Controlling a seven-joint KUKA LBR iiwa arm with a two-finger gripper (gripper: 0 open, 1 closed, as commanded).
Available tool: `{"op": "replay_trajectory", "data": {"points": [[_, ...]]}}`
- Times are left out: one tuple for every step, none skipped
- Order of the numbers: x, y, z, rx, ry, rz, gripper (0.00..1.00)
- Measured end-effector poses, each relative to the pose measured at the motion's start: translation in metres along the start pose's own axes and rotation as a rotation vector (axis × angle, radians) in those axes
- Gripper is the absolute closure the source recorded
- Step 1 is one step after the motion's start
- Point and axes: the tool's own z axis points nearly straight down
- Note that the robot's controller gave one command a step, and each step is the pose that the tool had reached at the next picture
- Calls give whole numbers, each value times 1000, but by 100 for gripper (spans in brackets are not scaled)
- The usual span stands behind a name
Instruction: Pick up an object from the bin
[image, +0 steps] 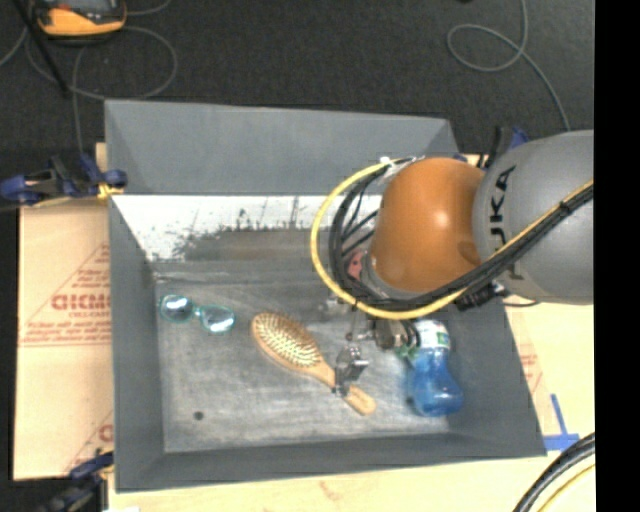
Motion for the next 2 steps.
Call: {"op": "replay_trajectory", "data": {"points": [[7,3,31,-2,12,-208,0],[-11,-6,76,-3,2,-253,0]]}}
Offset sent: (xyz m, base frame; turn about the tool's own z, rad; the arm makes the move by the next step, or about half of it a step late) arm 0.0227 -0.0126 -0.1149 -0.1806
